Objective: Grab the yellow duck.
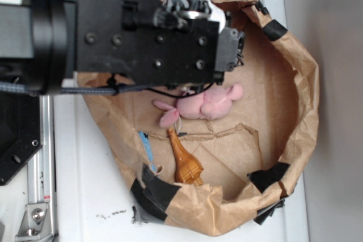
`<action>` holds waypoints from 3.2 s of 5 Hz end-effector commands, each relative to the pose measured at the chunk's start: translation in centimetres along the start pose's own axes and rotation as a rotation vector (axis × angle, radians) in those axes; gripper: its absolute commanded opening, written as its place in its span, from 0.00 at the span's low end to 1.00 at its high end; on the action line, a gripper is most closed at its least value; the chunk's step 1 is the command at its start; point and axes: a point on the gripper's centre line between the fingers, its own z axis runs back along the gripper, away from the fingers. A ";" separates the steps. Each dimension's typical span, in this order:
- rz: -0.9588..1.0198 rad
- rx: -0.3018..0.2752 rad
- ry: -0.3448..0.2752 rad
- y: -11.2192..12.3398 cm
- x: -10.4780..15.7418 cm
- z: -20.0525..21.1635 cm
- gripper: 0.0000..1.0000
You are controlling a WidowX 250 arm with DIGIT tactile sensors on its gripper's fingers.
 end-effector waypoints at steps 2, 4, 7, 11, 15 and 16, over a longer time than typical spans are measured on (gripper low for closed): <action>0.150 -0.108 -0.045 0.0 -0.5 -0.3 1.00; 0.213 -0.151 0.059 -0.7 0.5 -1.8 1.00; 0.245 -0.103 -0.044 1.1 1.9 -3.5 1.00; 0.169 0.007 -0.038 0.9 2.0 -9.3 1.00; 0.129 -0.094 -0.076 -0.6 2.2 -6.7 0.00; 0.171 -0.113 -0.071 0.6 3.5 -5.3 1.00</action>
